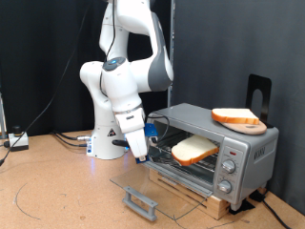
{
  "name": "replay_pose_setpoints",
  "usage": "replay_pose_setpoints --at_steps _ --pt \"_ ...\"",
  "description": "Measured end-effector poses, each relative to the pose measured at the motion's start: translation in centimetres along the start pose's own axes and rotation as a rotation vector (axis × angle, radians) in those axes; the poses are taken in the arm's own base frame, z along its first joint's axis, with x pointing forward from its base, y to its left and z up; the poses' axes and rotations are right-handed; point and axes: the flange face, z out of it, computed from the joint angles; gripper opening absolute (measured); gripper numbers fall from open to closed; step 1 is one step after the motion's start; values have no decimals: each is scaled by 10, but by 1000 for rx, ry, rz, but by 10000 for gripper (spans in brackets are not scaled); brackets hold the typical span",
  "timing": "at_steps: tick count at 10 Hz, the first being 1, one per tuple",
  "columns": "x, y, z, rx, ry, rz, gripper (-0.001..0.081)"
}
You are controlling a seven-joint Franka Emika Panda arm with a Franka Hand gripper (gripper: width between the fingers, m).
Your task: Make a piece of toast with the oven
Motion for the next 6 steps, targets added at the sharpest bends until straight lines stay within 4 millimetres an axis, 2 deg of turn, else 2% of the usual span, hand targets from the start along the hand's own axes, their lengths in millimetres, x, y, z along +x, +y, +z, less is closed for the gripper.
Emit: replay_pose_setpoints --at_steps 2,6 --pt "4 -8 2 30 16 -1 396" --pt "19 -38 1 96 17 -49 396"
